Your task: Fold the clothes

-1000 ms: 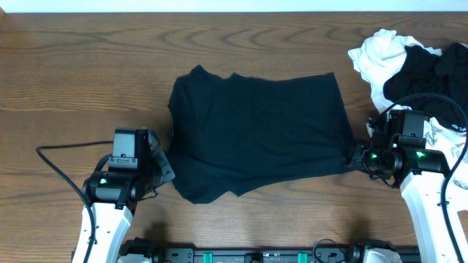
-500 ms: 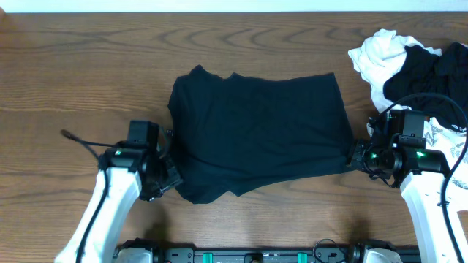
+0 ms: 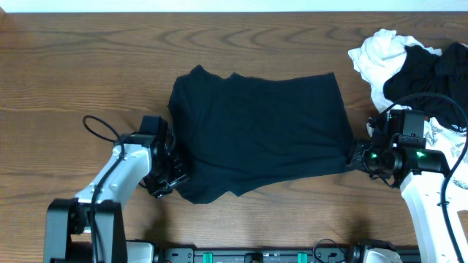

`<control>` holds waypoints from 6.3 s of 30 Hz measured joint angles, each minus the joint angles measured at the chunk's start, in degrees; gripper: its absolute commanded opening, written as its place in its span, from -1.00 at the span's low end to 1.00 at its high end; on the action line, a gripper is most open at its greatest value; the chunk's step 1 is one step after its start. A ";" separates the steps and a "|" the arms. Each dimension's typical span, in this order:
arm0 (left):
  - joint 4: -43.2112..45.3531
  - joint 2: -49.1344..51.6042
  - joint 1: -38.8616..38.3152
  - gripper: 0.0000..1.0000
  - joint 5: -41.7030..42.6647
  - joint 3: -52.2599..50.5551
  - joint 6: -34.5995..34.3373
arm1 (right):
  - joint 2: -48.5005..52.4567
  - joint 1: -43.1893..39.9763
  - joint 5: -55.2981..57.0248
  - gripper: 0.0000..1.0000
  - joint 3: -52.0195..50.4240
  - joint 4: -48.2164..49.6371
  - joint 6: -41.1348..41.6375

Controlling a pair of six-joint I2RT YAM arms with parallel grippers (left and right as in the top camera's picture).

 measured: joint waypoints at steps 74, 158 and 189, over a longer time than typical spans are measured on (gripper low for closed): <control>21.59 -15.80 0.00 -0.88 -7.23 -0.04 -1.77 | 11.58 0.02 0.42 -0.98 -0.07 18.08 0.35; 28.81 1.99 -7.89 -0.88 -3.52 -0.13 22.73 | 17.03 11.41 13.53 -0.49 -0.22 24.44 -23.15; 37.88 -5.01 -7.89 -0.88 -2.01 -0.13 14.95 | 17.03 11.41 13.70 -0.69 -0.22 18.91 -4.48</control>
